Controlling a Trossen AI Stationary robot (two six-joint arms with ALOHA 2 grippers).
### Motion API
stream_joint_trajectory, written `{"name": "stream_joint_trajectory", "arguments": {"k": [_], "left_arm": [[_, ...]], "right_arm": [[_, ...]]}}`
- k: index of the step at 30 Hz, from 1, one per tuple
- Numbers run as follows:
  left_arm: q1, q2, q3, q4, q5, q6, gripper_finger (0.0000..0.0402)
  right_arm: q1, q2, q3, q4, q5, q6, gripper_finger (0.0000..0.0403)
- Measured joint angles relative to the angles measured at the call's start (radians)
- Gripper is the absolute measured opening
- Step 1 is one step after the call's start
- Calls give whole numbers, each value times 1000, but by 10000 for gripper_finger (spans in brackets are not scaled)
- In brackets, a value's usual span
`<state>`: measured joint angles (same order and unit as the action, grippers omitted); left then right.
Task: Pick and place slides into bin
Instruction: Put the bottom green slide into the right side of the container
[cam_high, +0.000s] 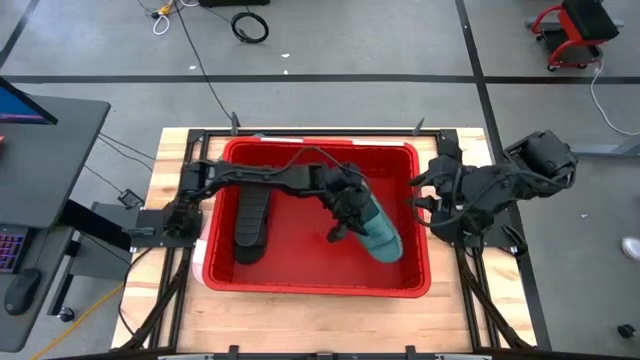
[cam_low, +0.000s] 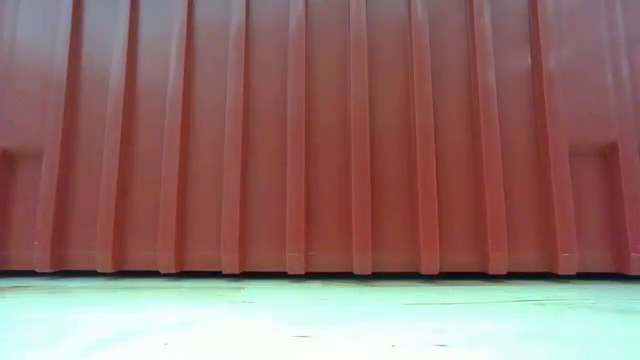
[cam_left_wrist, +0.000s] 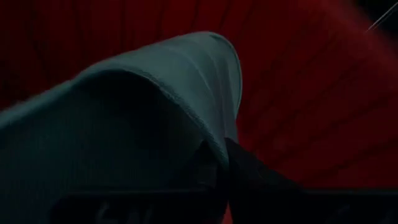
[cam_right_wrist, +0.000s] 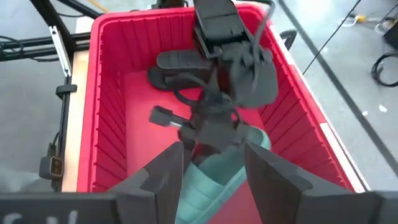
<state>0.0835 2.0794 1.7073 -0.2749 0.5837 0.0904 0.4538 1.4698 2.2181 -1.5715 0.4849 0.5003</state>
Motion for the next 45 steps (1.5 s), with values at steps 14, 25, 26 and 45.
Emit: {"name": "stream_joint_trajectory", "arguments": {"k": [14,25,26,45], "left_arm": [[-10,127,3,59,-30,56,89],[13,102,2,31,-76,-13,239],[17,94,2,23,-80,-16,248],[-2,32,2,-405,-375,-78,240]], "right_arm": [[-114,86,0,65,82,132,182],[-127,142,0,85,85,190,187],[-127,142,0,84,91,189,187],[-233,135,0,76,116,56,192]]}}
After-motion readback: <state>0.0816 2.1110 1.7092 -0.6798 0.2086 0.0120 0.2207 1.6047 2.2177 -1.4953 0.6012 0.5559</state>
